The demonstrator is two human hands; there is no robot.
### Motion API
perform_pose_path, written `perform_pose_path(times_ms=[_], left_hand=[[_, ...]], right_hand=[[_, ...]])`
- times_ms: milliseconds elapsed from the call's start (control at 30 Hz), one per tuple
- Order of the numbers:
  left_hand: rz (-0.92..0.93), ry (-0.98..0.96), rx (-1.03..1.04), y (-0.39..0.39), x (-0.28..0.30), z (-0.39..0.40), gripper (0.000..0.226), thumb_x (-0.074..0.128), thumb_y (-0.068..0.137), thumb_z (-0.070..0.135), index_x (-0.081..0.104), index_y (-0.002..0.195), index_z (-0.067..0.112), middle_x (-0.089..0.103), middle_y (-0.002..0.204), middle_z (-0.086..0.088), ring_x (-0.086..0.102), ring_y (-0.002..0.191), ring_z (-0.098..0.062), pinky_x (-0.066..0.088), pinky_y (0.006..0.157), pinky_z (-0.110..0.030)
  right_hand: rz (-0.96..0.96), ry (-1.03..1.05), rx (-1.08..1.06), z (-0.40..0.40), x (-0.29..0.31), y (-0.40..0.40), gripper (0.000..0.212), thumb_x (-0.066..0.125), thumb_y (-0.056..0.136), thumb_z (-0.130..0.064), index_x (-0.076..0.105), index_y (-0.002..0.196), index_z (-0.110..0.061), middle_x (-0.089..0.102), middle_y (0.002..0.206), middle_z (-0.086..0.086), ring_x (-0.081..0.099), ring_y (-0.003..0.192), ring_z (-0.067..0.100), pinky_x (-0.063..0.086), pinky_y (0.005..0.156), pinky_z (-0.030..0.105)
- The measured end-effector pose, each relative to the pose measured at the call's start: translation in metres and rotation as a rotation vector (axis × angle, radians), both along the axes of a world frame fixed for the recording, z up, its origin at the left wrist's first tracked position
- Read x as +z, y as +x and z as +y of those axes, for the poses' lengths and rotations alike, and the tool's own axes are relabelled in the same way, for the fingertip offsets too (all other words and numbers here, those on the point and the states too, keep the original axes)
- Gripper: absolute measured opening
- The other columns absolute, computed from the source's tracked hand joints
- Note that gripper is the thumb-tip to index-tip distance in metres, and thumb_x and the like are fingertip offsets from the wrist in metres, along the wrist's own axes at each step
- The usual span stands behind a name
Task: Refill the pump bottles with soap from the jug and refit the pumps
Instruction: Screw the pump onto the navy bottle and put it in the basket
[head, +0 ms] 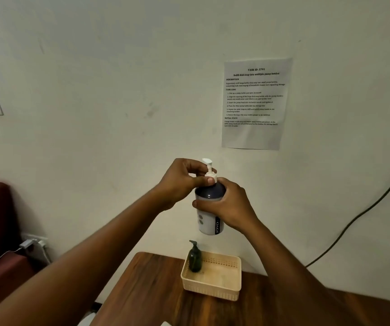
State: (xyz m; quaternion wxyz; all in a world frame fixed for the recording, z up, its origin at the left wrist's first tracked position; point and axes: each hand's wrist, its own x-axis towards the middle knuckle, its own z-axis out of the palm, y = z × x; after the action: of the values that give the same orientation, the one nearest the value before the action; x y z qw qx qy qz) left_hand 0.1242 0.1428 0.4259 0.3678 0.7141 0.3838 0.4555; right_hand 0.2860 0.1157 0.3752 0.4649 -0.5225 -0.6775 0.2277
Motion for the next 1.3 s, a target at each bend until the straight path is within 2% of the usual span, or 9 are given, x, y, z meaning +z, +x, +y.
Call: perform_pose_path(times_ms=[167, 300, 533, 667, 767, 867, 967, 1100, 1300], left_hand=[[0.018, -0.142, -0.327, -0.014, 0.009, 0.003, 0.031, 0.059, 0.097, -0.008, 0.069, 0.125, -0.001, 0.076, 0.119, -0.009, 0.07, 0.114, -0.019, 0.054, 0.092, -0.025], [0.022, -0.141, -0.346, -0.016, 0.008, -0.001, 0.037, 0.061, 0.098, -0.004, 0.065, 0.133, 0.003, 0.071, 0.131, -0.011, 0.066, 0.124, -0.024, 0.055, 0.099, -0.029], [0.011, 0.104, 0.105, 0.003, 0.008, -0.013, 0.025, 0.089, 0.079, 0.023, 0.073, 0.084, 0.004, 0.072, 0.086, -0.02, 0.07, 0.075, -0.019, 0.058, 0.073, -0.031], [0.114, 0.081, 0.025, 0.001, 0.014, -0.012, 0.006, 0.082, 0.084, 0.004, 0.079, 0.086, 0.01, 0.08, 0.093, -0.003, 0.076, 0.093, -0.016, 0.061, 0.082, -0.029], [0.068, -0.046, -0.138, -0.005, 0.013, -0.009, 0.025, 0.067, 0.091, -0.01, 0.078, 0.107, 0.005, 0.08, 0.11, -0.006, 0.074, 0.109, -0.016, 0.057, 0.092, -0.024], [0.004, -0.085, -0.201, -0.008, 0.011, -0.01, 0.027, 0.064, 0.096, -0.006, 0.072, 0.121, 0.0, 0.077, 0.118, -0.011, 0.072, 0.115, -0.02, 0.056, 0.096, -0.026], [-0.019, 0.002, -0.064, -0.003, 0.007, -0.014, 0.016, 0.082, 0.087, 0.015, 0.075, 0.098, 0.005, 0.077, 0.095, -0.011, 0.072, 0.09, -0.019, 0.057, 0.083, -0.03], [0.077, 0.141, 0.141, 0.007, 0.006, -0.014, 0.033, 0.093, 0.074, 0.024, 0.067, 0.074, 0.004, 0.063, 0.068, -0.009, 0.059, 0.063, -0.012, 0.053, 0.063, -0.029], [0.168, 0.133, 0.074, 0.002, 0.012, -0.015, 0.011, 0.086, 0.082, 0.014, 0.077, 0.082, 0.007, 0.077, 0.084, -0.011, 0.075, 0.086, -0.029, 0.063, 0.085, -0.048]], right_hand=[[0.032, -0.02, 0.07, -0.002, -0.001, 0.002, 0.068, 0.089, 0.066, -0.047, 0.059, 0.124, -0.031, 0.067, 0.112, -0.012, 0.065, 0.1, 0.01, 0.058, 0.085, 0.028], [0.024, -0.011, 0.056, -0.003, -0.001, 0.003, 0.067, 0.089, 0.067, -0.047, 0.058, 0.125, -0.031, 0.067, 0.112, -0.012, 0.065, 0.1, 0.011, 0.058, 0.085, 0.029], [-0.043, 0.004, 0.019, -0.003, 0.004, 0.0, 0.062, 0.087, 0.068, -0.049, 0.057, 0.121, -0.033, 0.066, 0.111, -0.012, 0.064, 0.099, 0.012, 0.055, 0.083, 0.026], [-0.021, -0.009, 0.022, -0.004, 0.003, 0.003, 0.058, 0.088, 0.067, -0.047, 0.059, 0.115, -0.032, 0.066, 0.105, -0.013, 0.065, 0.095, 0.011, 0.054, 0.079, 0.024], [0.005, -0.019, 0.039, -0.005, 0.001, 0.004, 0.062, 0.089, 0.066, -0.046, 0.06, 0.119, -0.032, 0.067, 0.107, -0.013, 0.065, 0.096, 0.01, 0.055, 0.08, 0.026], [0.015, -0.007, 0.025, -0.005, 0.002, 0.004, 0.062, 0.088, 0.066, -0.047, 0.059, 0.119, -0.034, 0.067, 0.108, -0.013, 0.065, 0.096, 0.01, 0.055, 0.08, 0.026], [-0.044, 0.009, -0.002, -0.003, 0.007, 0.004, 0.057, 0.086, 0.067, -0.05, 0.059, 0.115, -0.033, 0.067, 0.105, -0.013, 0.065, 0.093, 0.011, 0.054, 0.077, 0.024], [-0.083, 0.027, -0.016, -0.003, 0.009, 0.002, 0.057, 0.086, 0.066, -0.051, 0.059, 0.113, -0.033, 0.066, 0.104, -0.012, 0.065, 0.093, 0.011, 0.056, 0.081, 0.026], [-0.077, 0.019, 0.002, -0.007, 0.007, 0.004, 0.058, 0.086, 0.062, -0.054, 0.06, 0.11, -0.034, 0.067, 0.101, -0.015, 0.065, 0.089, 0.009, 0.058, 0.078, 0.026]])
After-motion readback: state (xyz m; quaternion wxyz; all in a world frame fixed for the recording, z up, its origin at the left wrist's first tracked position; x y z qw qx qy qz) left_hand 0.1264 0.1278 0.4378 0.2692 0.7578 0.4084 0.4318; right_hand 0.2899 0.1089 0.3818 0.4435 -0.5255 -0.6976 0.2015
